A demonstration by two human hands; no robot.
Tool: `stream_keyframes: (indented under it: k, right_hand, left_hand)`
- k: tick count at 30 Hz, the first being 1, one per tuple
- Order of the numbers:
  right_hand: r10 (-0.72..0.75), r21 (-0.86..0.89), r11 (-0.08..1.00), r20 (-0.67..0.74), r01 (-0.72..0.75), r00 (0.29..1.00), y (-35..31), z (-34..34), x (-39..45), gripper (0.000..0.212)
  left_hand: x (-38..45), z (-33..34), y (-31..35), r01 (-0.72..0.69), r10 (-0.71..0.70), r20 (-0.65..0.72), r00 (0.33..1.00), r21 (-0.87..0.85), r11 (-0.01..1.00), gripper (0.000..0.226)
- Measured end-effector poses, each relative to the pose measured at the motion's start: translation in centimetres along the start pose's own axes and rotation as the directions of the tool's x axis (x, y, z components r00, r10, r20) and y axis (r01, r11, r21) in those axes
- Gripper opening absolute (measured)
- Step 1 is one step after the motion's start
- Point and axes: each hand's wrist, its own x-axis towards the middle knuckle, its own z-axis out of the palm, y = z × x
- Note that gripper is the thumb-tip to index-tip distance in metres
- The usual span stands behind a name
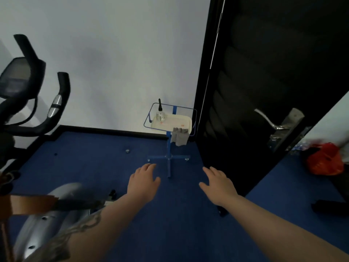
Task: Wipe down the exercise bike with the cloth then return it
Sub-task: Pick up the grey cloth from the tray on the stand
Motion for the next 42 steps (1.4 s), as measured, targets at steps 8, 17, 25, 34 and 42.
stream_keyframes:
  k: [8, 17, 25, 34, 42]
  right_hand:
    - [0.004, -0.003, 1.0, 0.008, -0.004, 1.0, 0.2, -3.4, 12.9, 0.065]
    - [-0.037, -0.046, 0.998, 0.023, 0.038, 0.999, 1.5, -8.2, 27.5, 0.065]
    - [-0.032, -0.04, 0.999, 0.058, 0.034, 0.998, 1.8, -8.4, 36.4, 0.065]
    - [0.035, -0.034, 0.999, 0.072, -0.033, 0.997, 1.0, -7.0, 45.4, 0.06]
    - [0.026, -0.053, 0.998, 0.221, -0.015, 0.975, 1.7, -0.9, 50.4, 0.051]
  left_hand:
    - [12.0, -1.0, 0.5, 0.004, -0.003, -0.024, 1.0, 0.018, 1.0, 0.055]
    - [25.4, -1.8, 3.5, 0.051, -0.051, -0.069, 0.996, -0.001, 0.999, 0.056]
    - [33.7, -0.4, 3.3, 0.09, -0.09, 0.007, 0.996, -0.003, 0.996, 0.056]
    - [44.5, 0.5, 0.8, 0.053, -0.053, 0.061, 0.997, -0.006, 0.999, 0.054]
    - [47.9, 6.8, -1.8, 0.109, -0.108, 0.184, 0.977, 0.002, 0.994, 0.053]
